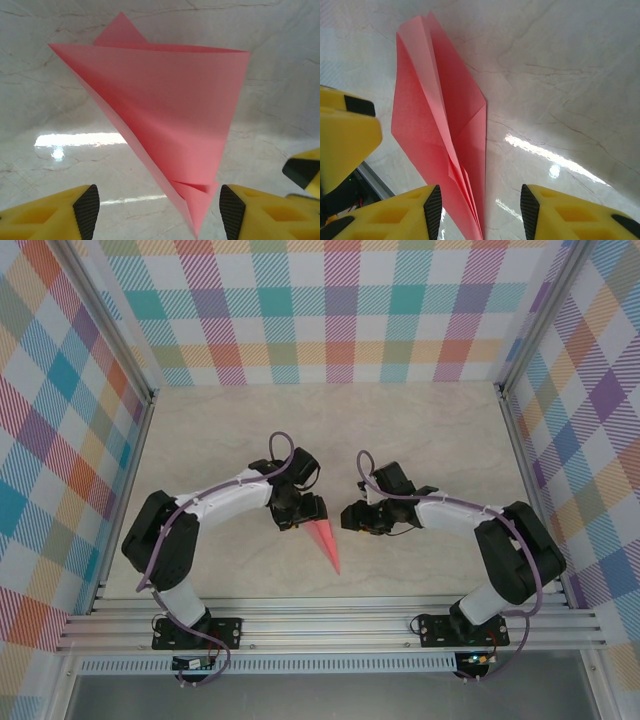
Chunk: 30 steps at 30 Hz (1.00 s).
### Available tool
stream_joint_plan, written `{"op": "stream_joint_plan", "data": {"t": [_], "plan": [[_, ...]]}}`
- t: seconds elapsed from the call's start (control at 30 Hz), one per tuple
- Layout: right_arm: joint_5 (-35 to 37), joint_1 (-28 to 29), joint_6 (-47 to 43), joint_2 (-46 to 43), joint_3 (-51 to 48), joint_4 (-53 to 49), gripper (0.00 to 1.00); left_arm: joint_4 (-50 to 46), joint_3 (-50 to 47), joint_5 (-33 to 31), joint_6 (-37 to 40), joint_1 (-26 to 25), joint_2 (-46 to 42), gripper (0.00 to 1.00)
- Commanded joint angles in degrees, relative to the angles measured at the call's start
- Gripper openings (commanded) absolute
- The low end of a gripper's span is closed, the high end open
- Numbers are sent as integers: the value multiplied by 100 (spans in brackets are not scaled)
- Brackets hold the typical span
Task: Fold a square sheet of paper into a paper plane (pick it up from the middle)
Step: Fold the wing for the fifth time at the center of the table, then move a paper plane to the center of the table.
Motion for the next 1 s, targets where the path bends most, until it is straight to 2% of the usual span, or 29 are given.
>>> {"op": "stream_joint_plan", "data": {"t": [0.0,0.13,0.27,0.33,0.5,0.97], "plan": [[-379,55,-118,225,259,147,48,-247,208,-178,-177,-21,260,65],[-541,177,-105,426,313,282,49,-263,158,-231,-199,-11,426,60],[-548,285,-136,649,446,229,49,-155,-63,-288,-269,-8,324,46],[-579,329,-145,731,505,211,49,-132,-188,-337,-291,-4,195,43],[-721,442,-201,842,595,175,49,9,-519,-433,-291,22,-98,25],[-786,855,-475,971,769,-18,51,259,-784,-406,-304,22,-268,23]]}}
